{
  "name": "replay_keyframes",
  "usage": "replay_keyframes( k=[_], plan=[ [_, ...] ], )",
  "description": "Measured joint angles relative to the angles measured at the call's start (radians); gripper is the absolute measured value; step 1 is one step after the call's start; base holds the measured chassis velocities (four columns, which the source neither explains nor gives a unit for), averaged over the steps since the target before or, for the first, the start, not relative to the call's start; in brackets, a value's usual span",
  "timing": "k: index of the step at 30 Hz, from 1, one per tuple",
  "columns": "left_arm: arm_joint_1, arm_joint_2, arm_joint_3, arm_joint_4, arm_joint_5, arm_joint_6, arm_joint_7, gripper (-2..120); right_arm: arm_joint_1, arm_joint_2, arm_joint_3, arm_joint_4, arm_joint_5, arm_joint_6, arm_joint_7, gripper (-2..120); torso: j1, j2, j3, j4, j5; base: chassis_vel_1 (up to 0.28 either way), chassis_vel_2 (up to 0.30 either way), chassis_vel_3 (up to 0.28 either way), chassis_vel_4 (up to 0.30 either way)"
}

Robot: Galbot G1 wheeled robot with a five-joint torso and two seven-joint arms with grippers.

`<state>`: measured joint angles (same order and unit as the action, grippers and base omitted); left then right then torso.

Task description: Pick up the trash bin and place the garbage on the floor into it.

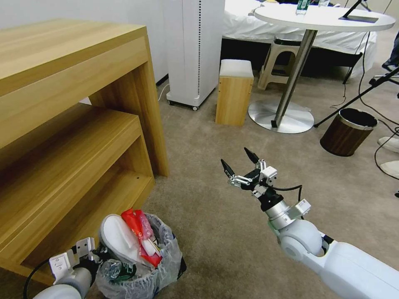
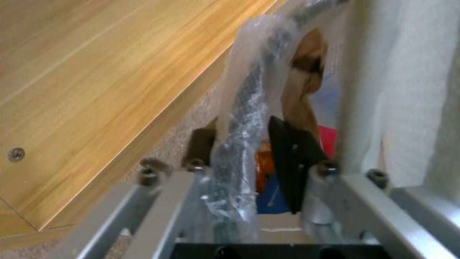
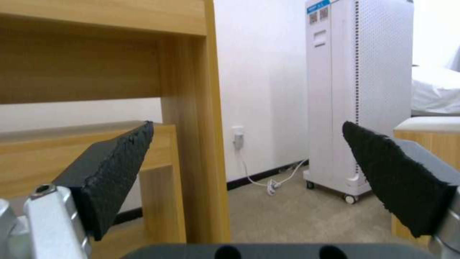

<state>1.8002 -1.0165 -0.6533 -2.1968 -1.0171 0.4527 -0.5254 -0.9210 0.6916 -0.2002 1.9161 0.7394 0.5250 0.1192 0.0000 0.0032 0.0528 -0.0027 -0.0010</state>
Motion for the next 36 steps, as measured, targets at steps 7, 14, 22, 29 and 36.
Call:
replay_keyframes(
  k=[7, 14, 22, 29, 36],
  plan=[
    [0.031, -0.005, -0.019, -0.05, 0.021, -0.014, 0.003, 57, 0.012, 0.018, -0.011, 0.002, -0.014, -0.005, 0.001, 100, 0.0, 0.0, 0.0, 0.0005, 0.0008, 0.0, 0.0, 0.0, 0.0],
    [0.04, -0.013, -0.029, -0.071, 0.056, -0.033, 0.011, 85, 0.029, 0.034, -0.005, -0.01, -0.021, -0.009, 0.012, 100, 0.0, 0.0, 0.0, 0.0004, 0.0007, 0.0, 0.0, 0.0, 0.0],
    [0.031, -0.019, -0.042, -0.058, 0.116, -0.066, 0.031, 100, 0.029, 0.071, 0.011, -0.042, -0.065, -0.025, 0.041, 100, 0.0, 0.0, 0.0, 0.0004, 0.0008, 0.0, 0.0, 0.0, 0.0],
    [0.028, -0.033, -0.058, -0.056, 0.151, -0.086, 0.035, 100, 0.012, 0.095, 0.036, -0.052, -0.078, -0.019, 0.036, 100, 0.0, 0.0, 0.0, 0.0006, 0.0009, 0.0, 0.0, 0.0, 0.0],
    [0.032, -0.046, -0.081, -0.085, 0.18, -0.097, 0.035, 99, -0.018, 0.111, 0.072, -0.053, -0.092, -0.012, 0.024, 100, 0.0, 0.0, 0.0, 0.0003, 0.0009, 0.0, 0.0, 0.0, 0.0]
  ],
)
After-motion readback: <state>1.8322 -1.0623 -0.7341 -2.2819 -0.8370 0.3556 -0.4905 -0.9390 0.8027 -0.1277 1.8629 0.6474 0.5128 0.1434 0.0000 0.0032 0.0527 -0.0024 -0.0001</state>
